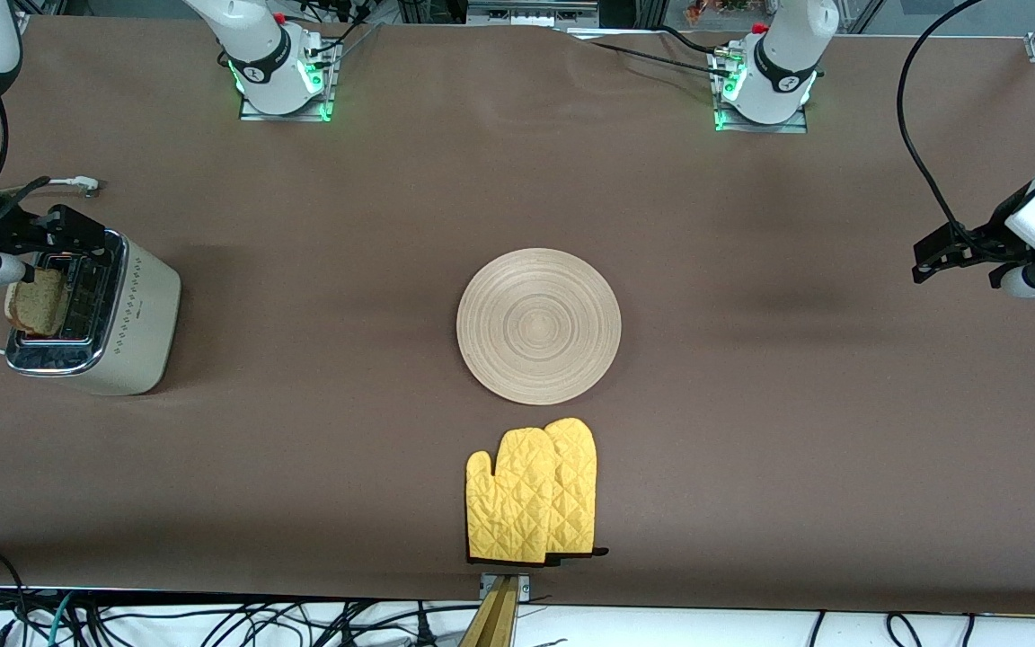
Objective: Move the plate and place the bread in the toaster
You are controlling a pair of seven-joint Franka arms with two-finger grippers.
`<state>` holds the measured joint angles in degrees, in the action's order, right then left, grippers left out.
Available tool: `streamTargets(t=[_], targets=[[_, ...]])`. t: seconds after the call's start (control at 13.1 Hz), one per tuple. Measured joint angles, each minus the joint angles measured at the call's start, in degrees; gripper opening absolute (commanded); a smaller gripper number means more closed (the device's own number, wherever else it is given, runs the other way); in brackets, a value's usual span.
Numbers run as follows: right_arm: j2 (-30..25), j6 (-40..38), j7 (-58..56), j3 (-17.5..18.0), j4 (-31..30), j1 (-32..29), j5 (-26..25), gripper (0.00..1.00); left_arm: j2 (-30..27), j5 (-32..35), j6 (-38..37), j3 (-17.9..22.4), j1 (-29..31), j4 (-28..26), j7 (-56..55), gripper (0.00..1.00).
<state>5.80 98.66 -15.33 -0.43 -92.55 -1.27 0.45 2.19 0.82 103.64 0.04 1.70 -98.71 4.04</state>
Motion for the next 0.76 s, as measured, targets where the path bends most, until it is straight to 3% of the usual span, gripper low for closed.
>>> streamTargets(t=[0.76], targets=[[0.53, 0.0, 7.16, 0.11, 0.13, 0.0, 0.0, 1.0, 0.0, 0.0, 0.0, 0.0, 0.0, 0.0, 0.0, 1.0]])
